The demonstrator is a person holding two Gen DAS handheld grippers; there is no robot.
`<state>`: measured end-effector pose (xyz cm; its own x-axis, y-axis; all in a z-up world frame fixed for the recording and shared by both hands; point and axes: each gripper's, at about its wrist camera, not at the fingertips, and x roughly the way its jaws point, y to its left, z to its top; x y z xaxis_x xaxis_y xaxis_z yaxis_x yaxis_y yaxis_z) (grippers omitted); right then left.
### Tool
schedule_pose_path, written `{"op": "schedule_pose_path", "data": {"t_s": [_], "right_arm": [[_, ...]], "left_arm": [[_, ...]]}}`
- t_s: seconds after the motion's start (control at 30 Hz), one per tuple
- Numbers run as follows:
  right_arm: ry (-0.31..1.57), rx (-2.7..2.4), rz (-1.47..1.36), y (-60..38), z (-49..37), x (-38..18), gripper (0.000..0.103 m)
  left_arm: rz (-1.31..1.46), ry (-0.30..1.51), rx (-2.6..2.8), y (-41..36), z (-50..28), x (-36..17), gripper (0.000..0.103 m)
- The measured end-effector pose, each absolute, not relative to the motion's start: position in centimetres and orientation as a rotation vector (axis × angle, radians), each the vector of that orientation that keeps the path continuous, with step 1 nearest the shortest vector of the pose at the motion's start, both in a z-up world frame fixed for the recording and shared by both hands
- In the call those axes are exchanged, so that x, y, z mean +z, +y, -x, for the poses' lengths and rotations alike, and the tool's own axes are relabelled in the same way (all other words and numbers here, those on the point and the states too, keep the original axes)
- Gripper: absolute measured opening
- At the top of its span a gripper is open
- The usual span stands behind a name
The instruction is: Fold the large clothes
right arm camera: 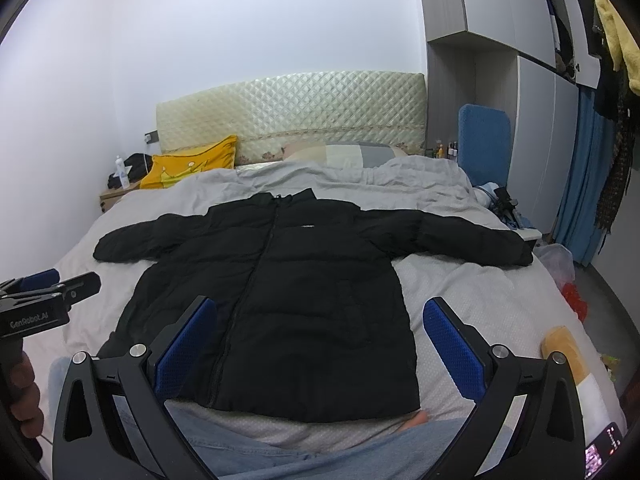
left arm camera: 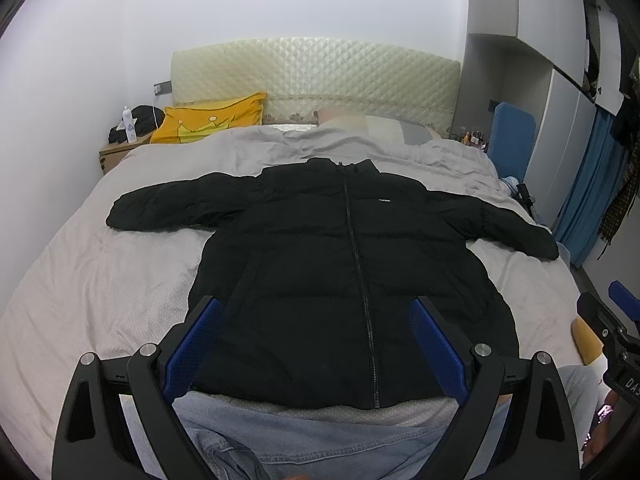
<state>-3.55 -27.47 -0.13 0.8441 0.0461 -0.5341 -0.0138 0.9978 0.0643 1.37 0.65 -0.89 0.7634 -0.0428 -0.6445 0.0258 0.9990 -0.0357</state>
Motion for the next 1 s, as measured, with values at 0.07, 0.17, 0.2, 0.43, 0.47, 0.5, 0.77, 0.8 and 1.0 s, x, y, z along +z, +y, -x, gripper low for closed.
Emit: {"op": "schedule_pose_path", "data": {"t_s": [0.07,0.17,0.2,0.43,0.47,0.5,0.77,0.8,1.0], "right_arm": [[0.569,0.032,-0.058,-27.4,3.5,-0.2,0.103],[0.571,0.029,-0.058,-27.4,3.5,-0.3,0.103],[0.572,0.026,-0.057,-27.5,3.5,-0.3,0.103],[0.571,0.024,-0.056,-27.4,3.6,-0.5,0.103],[0.572,0.025,-0.057,-27.4,3.6,-0.5,0.103],[0.573,0.024,-0.056,-27.3,3.7,-0.6,0.103],[0.579,0.026,-0.055,-27.2,3.4,-0.6,0.103],[0.58,0.025,-0.055,-27.3,3.4,-0.6,0.103],[0.588,0.028,-0.061,-27.4,3.0,-1.0,0.103]], "left_arm": [[0.025,0.701,-0.035,0.6,-1.5,-0.9,0.095],[0.026,0.702,-0.034,0.5,-1.4,-0.9,0.095],[0.026,0.703,-0.034,0.5,-1.5,-0.9,0.095],[0.024,0.704,-0.037,0.6,-1.6,-0.9,0.095],[0.025,0.706,-0.037,0.6,-1.7,-1.0,0.095],[0.025,0.708,-0.037,0.6,-1.7,-1.0,0.095],[0.03,0.712,-0.042,0.6,-1.8,-1.2,0.095],[0.03,0.713,-0.042,0.6,-1.8,-1.2,0.095],[0.029,0.719,-0.054,0.4,-2.6,-1.6,0.095]]}}
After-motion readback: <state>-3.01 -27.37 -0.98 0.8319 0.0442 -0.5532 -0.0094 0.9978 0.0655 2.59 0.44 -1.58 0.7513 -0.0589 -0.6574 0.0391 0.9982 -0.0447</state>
